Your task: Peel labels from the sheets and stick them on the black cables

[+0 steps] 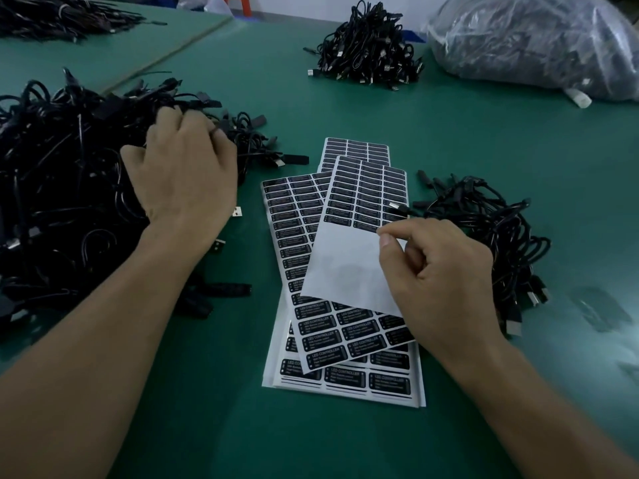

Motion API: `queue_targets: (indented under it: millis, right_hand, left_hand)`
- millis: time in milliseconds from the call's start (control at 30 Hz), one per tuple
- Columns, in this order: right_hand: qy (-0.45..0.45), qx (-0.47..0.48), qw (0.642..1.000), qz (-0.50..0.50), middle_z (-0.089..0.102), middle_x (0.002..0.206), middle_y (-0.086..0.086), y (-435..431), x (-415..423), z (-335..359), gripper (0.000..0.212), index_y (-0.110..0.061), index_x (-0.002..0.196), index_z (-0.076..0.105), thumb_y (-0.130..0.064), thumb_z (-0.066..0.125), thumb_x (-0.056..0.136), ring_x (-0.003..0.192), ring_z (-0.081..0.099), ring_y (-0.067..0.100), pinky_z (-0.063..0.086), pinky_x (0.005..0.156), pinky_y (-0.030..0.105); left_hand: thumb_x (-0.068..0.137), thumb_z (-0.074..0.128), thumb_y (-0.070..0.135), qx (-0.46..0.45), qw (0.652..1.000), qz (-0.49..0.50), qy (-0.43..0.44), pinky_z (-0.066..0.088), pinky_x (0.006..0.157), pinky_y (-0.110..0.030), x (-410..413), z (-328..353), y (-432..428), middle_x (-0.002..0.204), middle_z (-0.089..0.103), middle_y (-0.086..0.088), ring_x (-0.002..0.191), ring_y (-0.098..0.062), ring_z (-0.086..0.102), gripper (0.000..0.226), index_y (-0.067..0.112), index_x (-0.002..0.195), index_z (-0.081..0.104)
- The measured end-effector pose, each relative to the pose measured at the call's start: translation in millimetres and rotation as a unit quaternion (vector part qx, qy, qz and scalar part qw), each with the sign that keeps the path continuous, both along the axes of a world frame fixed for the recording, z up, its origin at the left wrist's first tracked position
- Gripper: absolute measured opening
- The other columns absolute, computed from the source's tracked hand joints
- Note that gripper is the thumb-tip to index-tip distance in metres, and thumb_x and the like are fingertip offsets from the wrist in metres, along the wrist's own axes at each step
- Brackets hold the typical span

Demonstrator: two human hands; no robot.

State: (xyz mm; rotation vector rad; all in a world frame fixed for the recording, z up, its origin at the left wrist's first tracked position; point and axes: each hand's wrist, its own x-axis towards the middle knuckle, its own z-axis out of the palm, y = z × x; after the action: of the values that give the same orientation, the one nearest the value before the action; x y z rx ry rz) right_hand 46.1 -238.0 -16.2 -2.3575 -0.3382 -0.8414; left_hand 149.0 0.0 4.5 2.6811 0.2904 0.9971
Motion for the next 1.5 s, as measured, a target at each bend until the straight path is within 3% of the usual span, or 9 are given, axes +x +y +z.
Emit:
queue_targets:
  millis: [233, 333, 533, 767, 867, 967, 1067, 1233, 1500]
  right_hand:
    - [-0.001, -0.006, 1.0, 0.002, 0.034, 0.062, -0.024, 1, 2, -2, 0.016, -0.015, 0.091, 0.073, -0.02, 0.059, 0.092, 0.064, 0.041, 0.002, 0.042, 0.065, 0.029]
    - [-0.002, 0.005, 1.0, 0.002, 0.038, 0.062, -0.021, 0, 2, -3, 0.02, -0.016, 0.107, 0.071, -0.022, 0.059, 0.093, 0.064, 0.044, 0.006, 0.048, 0.065, 0.035]
    - [0.056, 0.046, 0.997, 0.025, 0.057, 0.073, -0.015, -4, 2, -3, 0.073, -0.04, 0.153, 0.025, -0.043, 0.063, 0.09, 0.07, 0.054, 0.003, 0.041, 0.066, 0.016]
    - [-0.009, 0.035, 0.997, 0.072, 0.065, 0.092, -0.015, -4, 3, -4, 0.021, -0.014, 0.102, 0.073, -0.019, 0.054, 0.096, 0.082, 0.063, 0.008, 0.05, 0.071, 0.026]
    - [0.006, 0.103, 0.99, 0.092, 0.069, 0.097, -0.005, -5, 1, -1, 0.022, -0.014, 0.113, 0.068, -0.018, 0.049, 0.105, 0.092, 0.066, 0.007, 0.053, 0.079, 0.024]
    - [0.004, 0.147, 0.975, 0.169, 0.067, 0.096, -0.007, -3, -1, 2, 0.012, -0.016, 0.113, 0.053, -0.01, 0.048, 0.104, 0.096, 0.07, 0.006, 0.056, 0.081, 0.027]
    - [0.012, 0.184, 0.96, 0.212, 0.063, 0.094, -0.015, 0, -2, 4, 0.014, -0.027, 0.105, 0.048, -0.015, 0.055, 0.101, 0.091, 0.07, 0.015, 0.056, 0.076, 0.037]
    - [-0.023, 0.202, 0.964, 0.172, 0.067, 0.09, -0.003, 0, -1, 6, 0.013, -0.031, 0.098, 0.055, -0.022, 0.064, 0.094, 0.079, 0.066, 0.016, 0.054, 0.067, 0.037]
    - [-0.056, 0.209, 0.963, 0.162, 0.061, 0.075, -0.007, -3, -2, 8, 0.027, -0.025, 0.112, 0.058, -0.015, 0.068, 0.09, 0.065, 0.062, 0.015, 0.053, 0.058, 0.029]
  left_hand:
    - [0.099, 0.033, 0.014, -0.181, 0.941, -0.176, -0.224, 0.026, 0.079, -0.005, -13, 13, -7, 0.087, 0.057, -0.01, 0.083, -0.005, 0.039, 0.022, 0.007, 0.094, 0.053]
    - [0.097, 0.035, 0.008, -0.154, 0.919, -0.285, -0.222, 0.031, 0.078, -0.017, -22, 13, -24, 0.078, 0.056, -0.028, 0.079, -0.026, 0.048, 0.031, -0.009, 0.084, 0.058]
    - [0.092, 0.035, 0.005, -0.174, 0.832, -0.515, -0.107, 0.044, 0.05, -0.042, -54, 14, -58, 0.072, 0.051, -0.011, 0.057, -0.033, 0.058, 0.022, 0.006, 0.079, 0.053]
    - [0.092, 0.045, 0.021, -0.098, 0.769, -0.629, -0.054, 0.039, 0.057, -0.028, -69, 1, -72, 0.074, 0.048, 0.008, 0.062, -0.012, 0.045, 0.028, 0.003, 0.076, 0.06]
    - [0.083, 0.045, 0.017, -0.094, 0.802, -0.584, -0.082, 0.04, 0.056, -0.039, -65, 0, -65, 0.073, 0.053, -0.001, 0.063, -0.02, 0.047, 0.022, 0.002, 0.075, 0.058]
    - [0.077, 0.056, 0.018, -0.001, 0.872, -0.484, -0.078, 0.048, 0.081, -0.04, -58, 1, -59, 0.099, 0.064, -0.006, 0.091, -0.025, 0.058, 0.031, 0.004, 0.104, 0.063]
    - [0.091, 0.055, 0.027, 0.095, 0.877, -0.471, -0.029, 0.04, 0.101, -0.038, -55, -2, -56, 0.119, 0.068, -0.003, 0.111, -0.023, 0.06, 0.04, 0.01, 0.127, 0.061]
    - [0.099, 0.047, 0.028, 0.077, 0.893, -0.444, -0.006, 0.04, 0.067, -0.028, -53, 3, -54, 0.086, 0.072, 0.001, 0.07, -0.014, 0.055, 0.028, 0.013, 0.103, 0.07]
    - [0.1, 0.037, 0.048, 0.087, 0.947, -0.309, -0.024, 0.026, 0.051, -0.024, -46, 15, -31, 0.071, 0.062, 0.002, 0.064, -0.02, 0.056, 0.05, 0.013, 0.083, 0.068]
